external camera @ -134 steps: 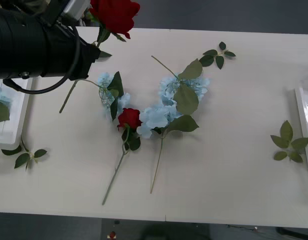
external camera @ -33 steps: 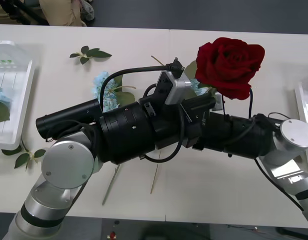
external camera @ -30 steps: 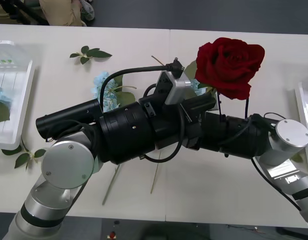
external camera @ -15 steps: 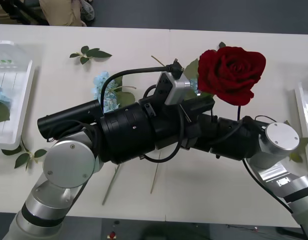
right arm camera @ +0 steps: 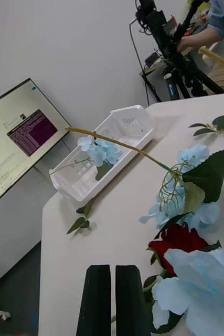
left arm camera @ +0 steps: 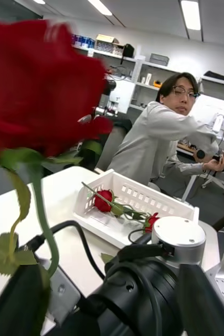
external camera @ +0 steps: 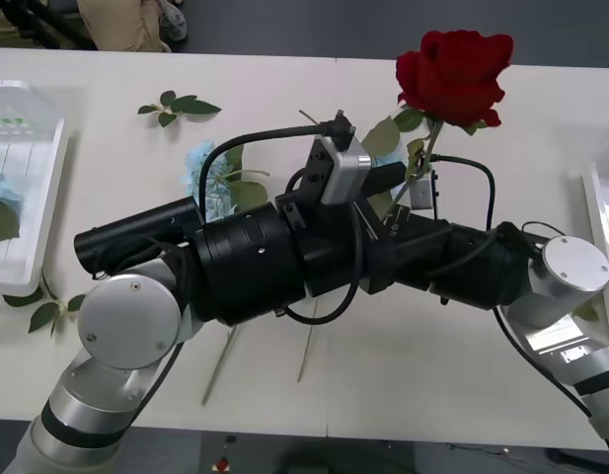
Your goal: Put the red flowers into the right box and the blue flowers into the left box
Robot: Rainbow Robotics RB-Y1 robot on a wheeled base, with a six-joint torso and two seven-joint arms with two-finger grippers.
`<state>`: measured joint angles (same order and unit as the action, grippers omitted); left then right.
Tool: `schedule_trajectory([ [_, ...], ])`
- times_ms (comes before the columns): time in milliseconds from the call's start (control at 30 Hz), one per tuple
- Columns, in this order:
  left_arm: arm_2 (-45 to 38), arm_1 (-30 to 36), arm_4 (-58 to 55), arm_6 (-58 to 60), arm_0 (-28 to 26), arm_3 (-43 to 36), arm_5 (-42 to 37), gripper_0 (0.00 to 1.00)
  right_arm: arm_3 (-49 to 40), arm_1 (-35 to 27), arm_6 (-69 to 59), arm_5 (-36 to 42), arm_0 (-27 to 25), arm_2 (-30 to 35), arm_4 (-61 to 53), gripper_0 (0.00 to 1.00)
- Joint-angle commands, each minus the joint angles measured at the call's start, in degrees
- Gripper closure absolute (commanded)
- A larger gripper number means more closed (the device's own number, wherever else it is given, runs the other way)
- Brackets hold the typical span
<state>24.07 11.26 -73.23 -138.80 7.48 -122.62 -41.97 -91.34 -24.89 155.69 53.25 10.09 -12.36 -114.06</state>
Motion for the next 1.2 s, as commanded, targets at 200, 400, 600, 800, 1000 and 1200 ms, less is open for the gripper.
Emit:
schedule_trajectory([
  [200,-0.5,2.0,-2.4,-4.0,0.5,-1.9,2.0,0.00,-1.0,-8.7,-0.7,-0.1,-2.6,5.3,-0.7,1.00],
  [400,-0.6,2.6,-2.7,-4.1,0.5,-2.0,2.0,0.00,-1.0,-16.4,-0.7,3.3,-6.6,12.4,0.3,1.00],
  [600,-6.8,3.6,-3.2,-2.9,3.1,-3.1,-5.1,0.00,-1.0,-20.8,-14.1,12.8,-10.5,24.9,8.4,1.00],
  [800,-18.6,7.3,-9.2,7.5,6.6,-5.2,-20.9,0.00,-1.0,-22.1,-34.4,23.2,-14.0,37.5,17.6,1.00],
  [1000,-31.1,13.4,-19.0,21.8,7.3,-5.7,-32.5,0.00,-0.2,-22.7,-53.1,23.4,-16.9,42.1,22.6,1.00],
  [1200,-39.2,15.7,-24.9,41.6,7.3,0.3,-37.4,0.00,5.2,-27.1,-63.6,17.6,-16.3,41.5,26.4,1.00],
])
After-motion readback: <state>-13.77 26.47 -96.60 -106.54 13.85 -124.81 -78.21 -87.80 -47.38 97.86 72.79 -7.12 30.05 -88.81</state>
